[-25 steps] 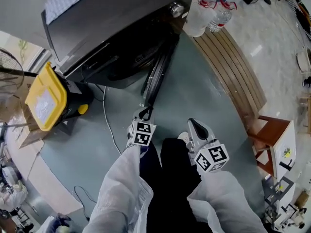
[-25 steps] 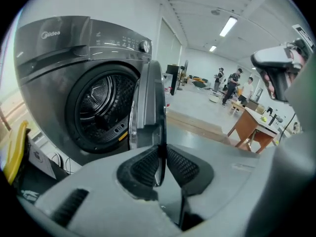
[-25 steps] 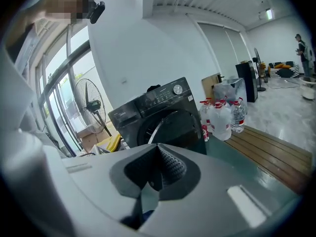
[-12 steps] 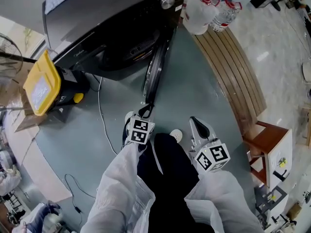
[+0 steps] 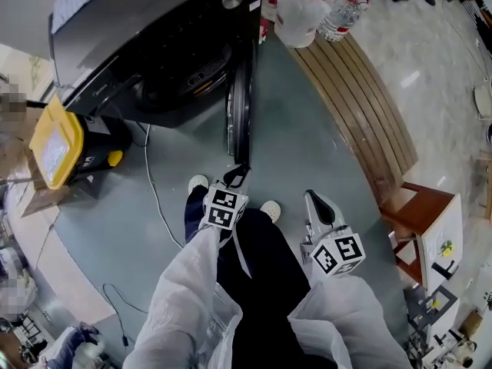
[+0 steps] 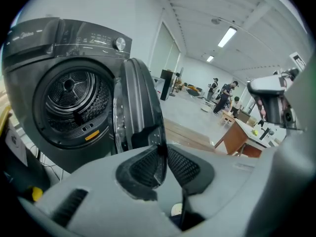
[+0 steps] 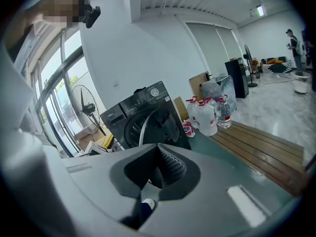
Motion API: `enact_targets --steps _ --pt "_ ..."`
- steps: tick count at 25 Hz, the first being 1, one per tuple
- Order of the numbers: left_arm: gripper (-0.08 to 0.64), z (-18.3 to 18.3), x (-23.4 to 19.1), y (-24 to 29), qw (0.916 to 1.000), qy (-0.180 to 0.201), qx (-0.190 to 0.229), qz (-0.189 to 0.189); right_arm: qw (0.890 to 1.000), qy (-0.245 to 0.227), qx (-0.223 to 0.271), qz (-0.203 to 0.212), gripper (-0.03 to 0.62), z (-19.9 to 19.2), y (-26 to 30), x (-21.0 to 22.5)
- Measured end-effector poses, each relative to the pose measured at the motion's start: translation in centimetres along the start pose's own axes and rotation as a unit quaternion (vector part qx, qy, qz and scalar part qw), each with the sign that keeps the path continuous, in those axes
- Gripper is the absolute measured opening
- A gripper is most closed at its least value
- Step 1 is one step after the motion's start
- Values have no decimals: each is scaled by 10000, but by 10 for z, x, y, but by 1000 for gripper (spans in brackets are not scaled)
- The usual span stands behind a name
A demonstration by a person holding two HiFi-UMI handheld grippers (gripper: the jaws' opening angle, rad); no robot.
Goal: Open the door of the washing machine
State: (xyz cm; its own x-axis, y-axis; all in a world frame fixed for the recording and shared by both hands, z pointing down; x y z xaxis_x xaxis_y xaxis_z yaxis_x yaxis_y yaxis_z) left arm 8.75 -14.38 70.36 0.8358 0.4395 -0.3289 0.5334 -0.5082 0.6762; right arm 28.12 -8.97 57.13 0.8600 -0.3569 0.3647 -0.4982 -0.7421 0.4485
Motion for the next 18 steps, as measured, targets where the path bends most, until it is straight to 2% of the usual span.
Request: enact_targets --steps 13,18 --pt "72 19 64 51 9982 220 -28 -562 9980 420 49 -479 9 -15 -34 44" --pt "72 28 86 75 9980 130 13 -619 9967 537 75 -611 9 -16 -45 65"
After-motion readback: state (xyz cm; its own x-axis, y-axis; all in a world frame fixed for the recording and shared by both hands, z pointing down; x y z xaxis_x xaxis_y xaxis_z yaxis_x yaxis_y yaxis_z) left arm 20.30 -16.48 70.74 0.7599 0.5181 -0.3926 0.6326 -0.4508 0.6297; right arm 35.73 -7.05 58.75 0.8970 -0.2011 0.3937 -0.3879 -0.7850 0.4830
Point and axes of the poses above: the fingertips, and each gripper's own axes: y forward along the fingers, x to its right, z out of its top, the point moved 5 cm from there along -y, backward along the fingers, and after that the axes turned 6 degrees about -y, right-handed, at the moved point
